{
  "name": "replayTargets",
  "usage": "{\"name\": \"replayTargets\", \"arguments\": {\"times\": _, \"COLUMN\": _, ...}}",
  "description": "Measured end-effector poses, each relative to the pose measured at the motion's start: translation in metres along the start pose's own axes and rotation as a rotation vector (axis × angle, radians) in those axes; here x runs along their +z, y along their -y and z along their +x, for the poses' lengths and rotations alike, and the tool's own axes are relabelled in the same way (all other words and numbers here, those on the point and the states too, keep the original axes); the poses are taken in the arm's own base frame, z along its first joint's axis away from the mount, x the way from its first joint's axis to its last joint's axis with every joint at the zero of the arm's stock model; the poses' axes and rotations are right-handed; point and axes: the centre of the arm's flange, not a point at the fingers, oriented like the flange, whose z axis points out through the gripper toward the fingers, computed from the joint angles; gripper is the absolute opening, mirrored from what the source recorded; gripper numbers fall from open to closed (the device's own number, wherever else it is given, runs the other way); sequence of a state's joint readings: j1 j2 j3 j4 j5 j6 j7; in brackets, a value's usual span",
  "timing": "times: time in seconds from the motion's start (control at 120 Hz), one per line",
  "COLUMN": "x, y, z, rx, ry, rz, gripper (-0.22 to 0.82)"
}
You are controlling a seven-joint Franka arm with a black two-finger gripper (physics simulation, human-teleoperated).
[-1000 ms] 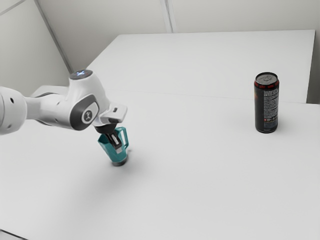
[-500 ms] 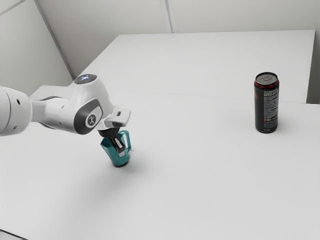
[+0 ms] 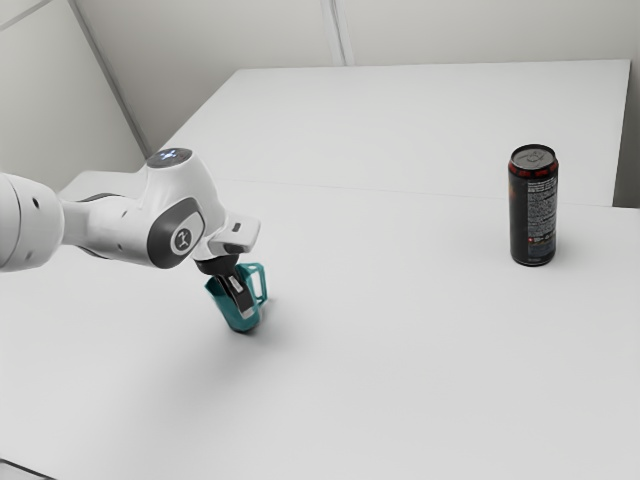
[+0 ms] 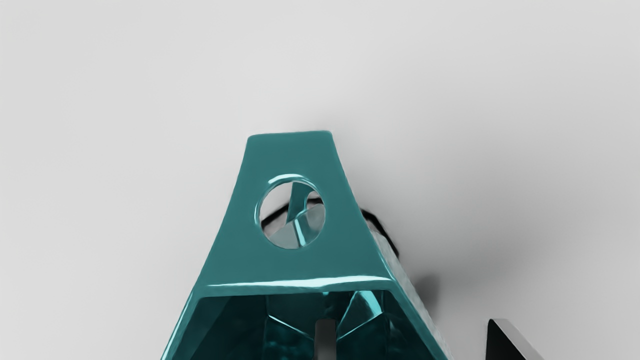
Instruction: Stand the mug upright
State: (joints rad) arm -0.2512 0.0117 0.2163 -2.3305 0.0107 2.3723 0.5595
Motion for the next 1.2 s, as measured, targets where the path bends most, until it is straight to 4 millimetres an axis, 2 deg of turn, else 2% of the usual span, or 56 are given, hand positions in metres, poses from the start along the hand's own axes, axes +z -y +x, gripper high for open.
{"name": "replayTargets", "arguments": {"times": 0.2, "x": -0.002, "y": 0.003, "z": -0.001, "rx": -0.002, "ry": -0.003, "rz": 0.001, "gripper": 0.35}}
{"name": "replayTargets", "arguments": {"times": 0.4, "x": -0.005, "y": 0.005, "z": -0.002, "rx": -0.006, "ry": -0.01, "rz": 0.004, "gripper": 0.39}}
{"name": "replayTargets", "arguments": {"times": 0.967, "x": -0.015, "y": 0.009, "z": -0.006, "rx": -0.043, "ry": -0.022, "rz": -0.005, "gripper": 0.42}}
{"name": "replayTargets", "arguments": {"times": 1.2, "x": -0.021, "y": -0.006, "z": 0.001, "rx": -0.033, "ry": -0.014, "rz": -0.02, "gripper": 0.42}}
